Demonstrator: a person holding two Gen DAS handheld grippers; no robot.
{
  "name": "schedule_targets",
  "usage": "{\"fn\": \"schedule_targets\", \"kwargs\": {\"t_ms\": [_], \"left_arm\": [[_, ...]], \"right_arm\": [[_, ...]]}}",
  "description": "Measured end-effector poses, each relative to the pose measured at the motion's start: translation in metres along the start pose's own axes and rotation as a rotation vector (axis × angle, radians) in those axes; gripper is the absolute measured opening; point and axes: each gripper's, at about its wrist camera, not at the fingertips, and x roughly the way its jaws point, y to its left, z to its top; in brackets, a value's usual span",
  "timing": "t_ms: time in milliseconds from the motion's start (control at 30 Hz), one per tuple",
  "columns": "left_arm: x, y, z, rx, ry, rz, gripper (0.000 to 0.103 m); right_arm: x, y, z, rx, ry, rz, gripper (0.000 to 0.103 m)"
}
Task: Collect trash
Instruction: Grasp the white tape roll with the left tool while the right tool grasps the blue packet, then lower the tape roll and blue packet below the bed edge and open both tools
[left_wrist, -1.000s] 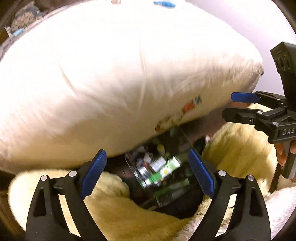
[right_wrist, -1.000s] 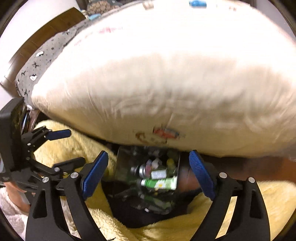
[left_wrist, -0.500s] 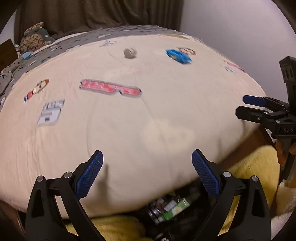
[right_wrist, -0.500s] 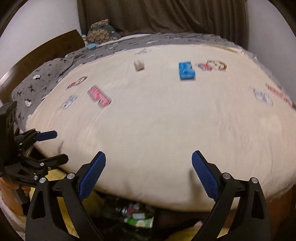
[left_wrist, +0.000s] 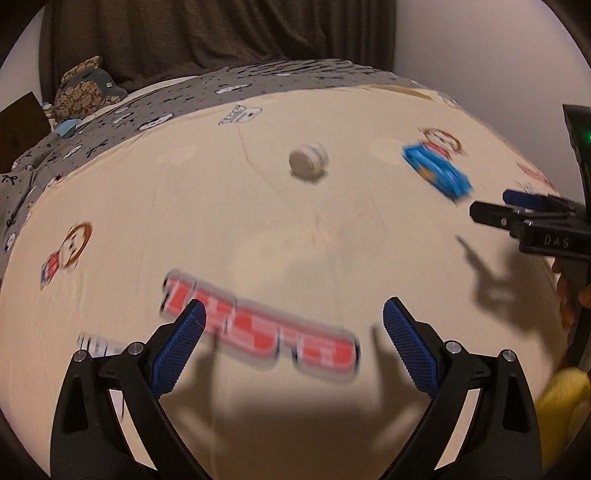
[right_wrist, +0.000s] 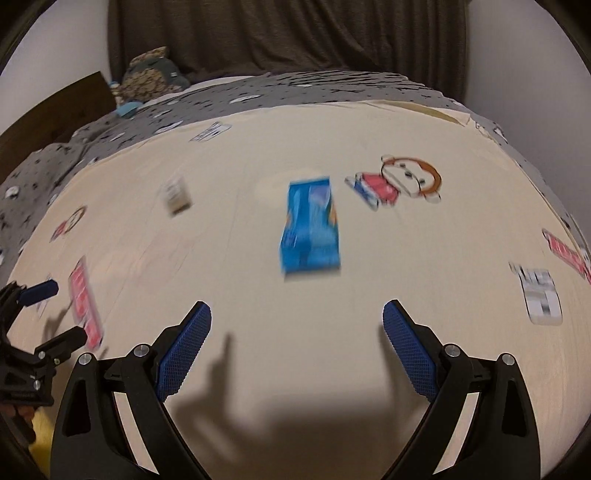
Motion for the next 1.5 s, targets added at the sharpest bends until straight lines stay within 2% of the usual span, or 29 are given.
{"fn": "schedule_targets", "kwargs": {"t_ms": [100, 300, 433, 533, 600, 633, 667, 700, 733, 767, 933, 1067, 1333, 1500], "left_arm": [[0.021, 0.002, 0.019, -0.031, 0.022, -0.016, 0.090], [0.056, 0.006, 0.063, -0.057, -0.007, -0.019, 0.084], [0.076, 0.001, 0.093, -0.029, -0.047, -0.011, 0.080], [0.094, 0.000, 0.105, -0.021, -0.019, -0.008, 0.077], [0.107, 0.002, 0.110, -0.039, 0.009, -0.017, 0.068], [0.114, 0.002, 0.112, -0.045, 0.030, -0.026, 0.059], [0.117, 0.001, 0.112, -0.043, 0.036, -0.033, 0.053], [0.118, 0.000, 0.112, -0.033, 0.032, -0.038, 0.050], [0.117, -0.002, 0.112, -0.026, 0.030, -0.040, 0.042], [0.115, -0.003, 0.112, -0.023, 0.032, -0.052, 0.036], [0.090, -0.008, 0.103, -0.010, 0.036, -0.058, 0.036], [0.055, -0.012, 0.083, 0.006, 0.009, -0.050, 0.036], [-0.026, -0.025, 0.023, 0.017, -0.043, -0.096, 0.036], [-0.071, -0.037, -0.017, 0.054, -0.072, -0.076, 0.036]], "right_arm": [[0.019, 0.000, 0.016, 0.000, 0.011, -0.013, 0.093], [0.048, -0.002, 0.028, -0.020, 0.044, -0.009, 0.075], [0.055, -0.004, 0.034, -0.024, 0.037, -0.006, 0.066], [0.060, -0.004, 0.037, -0.027, 0.039, -0.004, 0.064], [0.063, -0.003, 0.039, -0.029, 0.038, -0.009, 0.062], [0.063, -0.003, 0.040, -0.029, 0.035, -0.013, 0.058], [0.063, -0.002, 0.040, -0.028, 0.033, -0.014, 0.054], [0.062, -0.003, 0.041, -0.027, 0.030, -0.012, 0.044], [0.062, -0.003, 0.041, -0.027, 0.029, -0.009, 0.043], [0.061, -0.003, 0.041, -0.026, 0.030, 0.000, 0.043], [0.042, -0.004, 0.034, -0.017, 0.020, 0.043, 0.040], [0.015, 0.005, 0.023, -0.049, 0.002, 0.058, 0.040], [-0.062, 0.027, -0.018, -0.098, -0.075, 0.137, 0.040], [-0.105, 0.040, -0.051, -0.127, -0.110, 0.184, 0.040]]}}
